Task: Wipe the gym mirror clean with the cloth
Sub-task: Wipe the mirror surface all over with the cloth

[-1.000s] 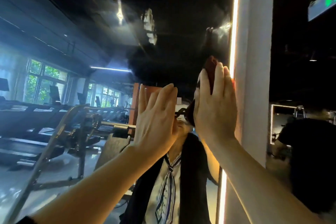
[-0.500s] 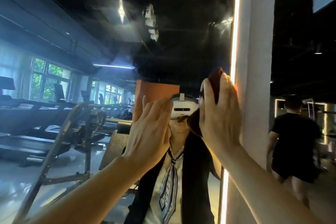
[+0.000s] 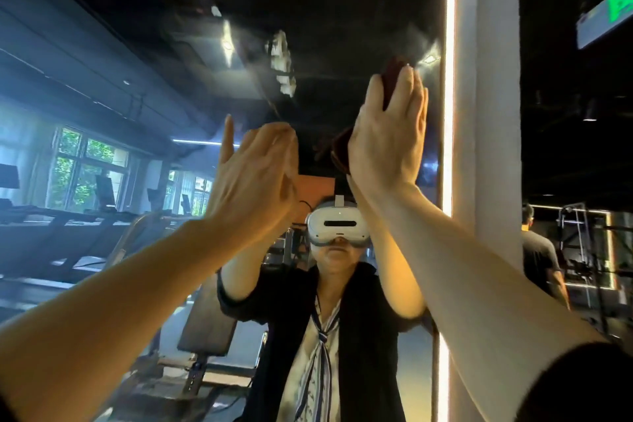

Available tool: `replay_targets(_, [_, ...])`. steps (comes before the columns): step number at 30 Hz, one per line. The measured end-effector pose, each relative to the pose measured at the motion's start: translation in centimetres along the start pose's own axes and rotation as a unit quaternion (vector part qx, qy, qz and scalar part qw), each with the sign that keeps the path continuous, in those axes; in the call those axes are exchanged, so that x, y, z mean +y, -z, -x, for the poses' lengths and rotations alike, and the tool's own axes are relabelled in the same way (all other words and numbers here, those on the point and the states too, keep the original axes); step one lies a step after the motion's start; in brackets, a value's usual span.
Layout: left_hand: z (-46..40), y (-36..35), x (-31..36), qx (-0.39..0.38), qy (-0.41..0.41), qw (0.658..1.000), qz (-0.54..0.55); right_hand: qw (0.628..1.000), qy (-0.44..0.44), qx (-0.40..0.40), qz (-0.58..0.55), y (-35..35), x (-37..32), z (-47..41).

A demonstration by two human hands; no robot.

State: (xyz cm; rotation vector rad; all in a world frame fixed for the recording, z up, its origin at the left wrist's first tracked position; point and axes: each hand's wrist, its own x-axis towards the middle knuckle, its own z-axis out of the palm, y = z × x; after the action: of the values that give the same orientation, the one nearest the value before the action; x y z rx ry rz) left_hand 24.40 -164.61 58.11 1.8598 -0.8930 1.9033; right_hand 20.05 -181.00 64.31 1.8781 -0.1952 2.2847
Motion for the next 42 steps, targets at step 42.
replay_targets(42, [12.5,5.5,-32.6,0.109,0.237,0.963,-0.067,0.947,0.306,-0.085,-0.045,-10.4,-40.9,0.3])
